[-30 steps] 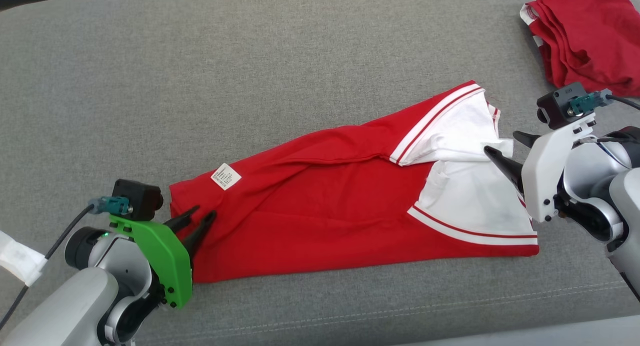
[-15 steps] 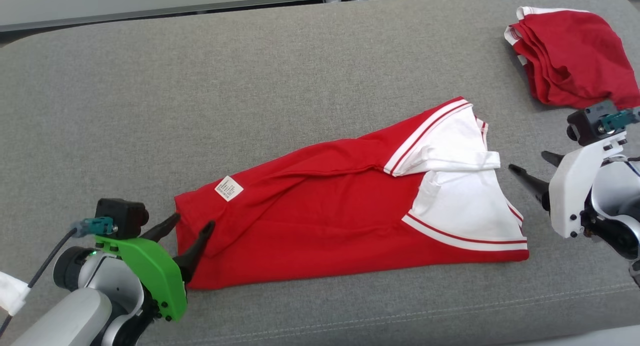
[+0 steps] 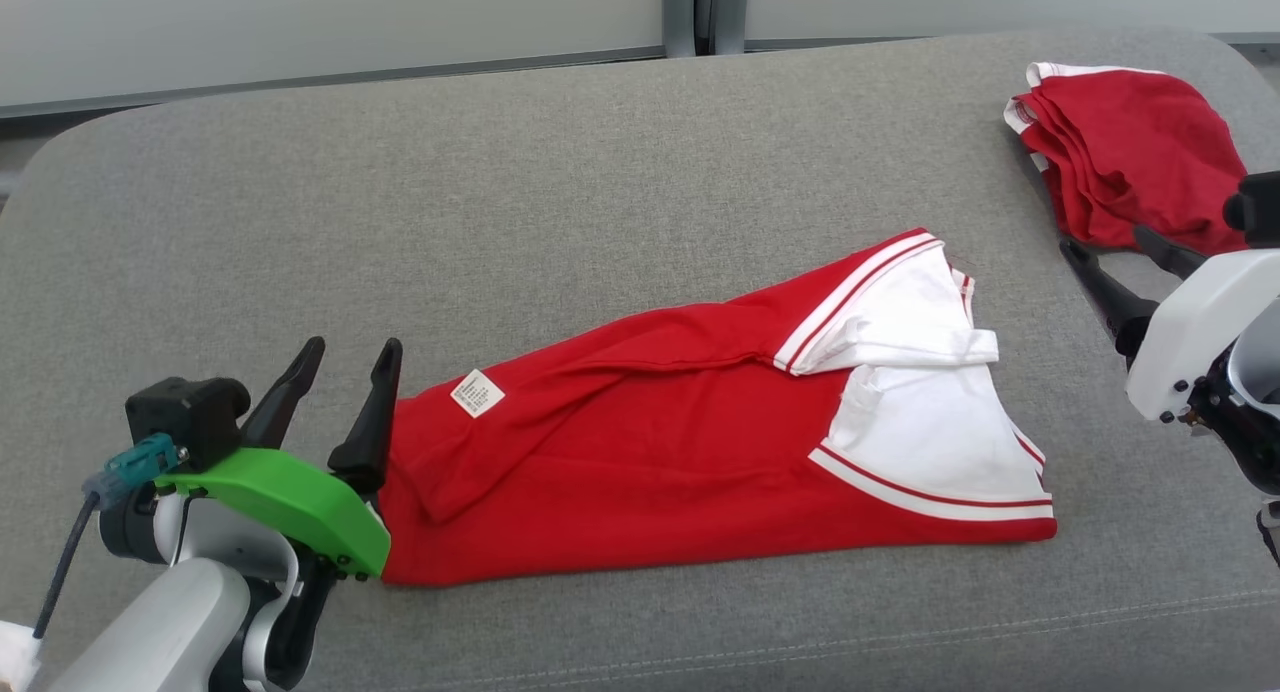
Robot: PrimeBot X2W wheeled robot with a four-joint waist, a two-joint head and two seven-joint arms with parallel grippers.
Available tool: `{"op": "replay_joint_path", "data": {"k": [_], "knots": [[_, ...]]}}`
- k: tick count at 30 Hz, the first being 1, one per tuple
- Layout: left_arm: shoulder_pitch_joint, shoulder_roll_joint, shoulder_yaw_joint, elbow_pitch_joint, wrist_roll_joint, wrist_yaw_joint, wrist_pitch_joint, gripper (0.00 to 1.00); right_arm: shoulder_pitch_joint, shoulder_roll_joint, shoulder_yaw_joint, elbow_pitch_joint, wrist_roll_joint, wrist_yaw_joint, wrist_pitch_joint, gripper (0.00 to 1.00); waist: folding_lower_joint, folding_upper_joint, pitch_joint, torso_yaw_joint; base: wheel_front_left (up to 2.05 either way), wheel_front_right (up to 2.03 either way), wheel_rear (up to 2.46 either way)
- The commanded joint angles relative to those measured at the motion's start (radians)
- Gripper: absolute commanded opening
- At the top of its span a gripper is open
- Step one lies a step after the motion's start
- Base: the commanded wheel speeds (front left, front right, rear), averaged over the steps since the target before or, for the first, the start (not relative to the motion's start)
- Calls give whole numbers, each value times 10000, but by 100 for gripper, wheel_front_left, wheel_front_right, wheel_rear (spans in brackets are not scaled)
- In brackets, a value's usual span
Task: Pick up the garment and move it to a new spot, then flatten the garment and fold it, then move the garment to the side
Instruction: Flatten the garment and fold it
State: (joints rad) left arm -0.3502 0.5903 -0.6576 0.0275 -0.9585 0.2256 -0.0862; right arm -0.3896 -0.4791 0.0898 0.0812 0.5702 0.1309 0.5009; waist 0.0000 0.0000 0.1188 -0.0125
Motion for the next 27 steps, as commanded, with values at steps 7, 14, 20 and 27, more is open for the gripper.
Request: {"op": "replay_joint_path", "data": {"k": [7, 14, 20, 27], "knots": [[478, -286, 156, 83, 424, 685, -785, 100, 258, 706, -703, 211, -339, -2, -1066, 100, 0, 0, -86, 188, 0, 0, 0], [794, -644, 266, 355, 482, 950, -1292, 100, 640, 1254, -1215, 679, -681, -2, -2085, 100, 0, 0, -92, 388, 0, 0, 0], [1039, -999, 427, 484, 450, 1053, -1553, 100, 823, 1438, -1015, 1498, -1136, -2, -2745, 100, 0, 0, -82, 581, 0, 0, 0], [1170, -1325, 411, 514, 556, 910, -1673, 100, 662, 1710, -1094, 3284, -1314, -4, -3259, 100, 0, 0, 55, 1031, 0, 0, 0]]}}
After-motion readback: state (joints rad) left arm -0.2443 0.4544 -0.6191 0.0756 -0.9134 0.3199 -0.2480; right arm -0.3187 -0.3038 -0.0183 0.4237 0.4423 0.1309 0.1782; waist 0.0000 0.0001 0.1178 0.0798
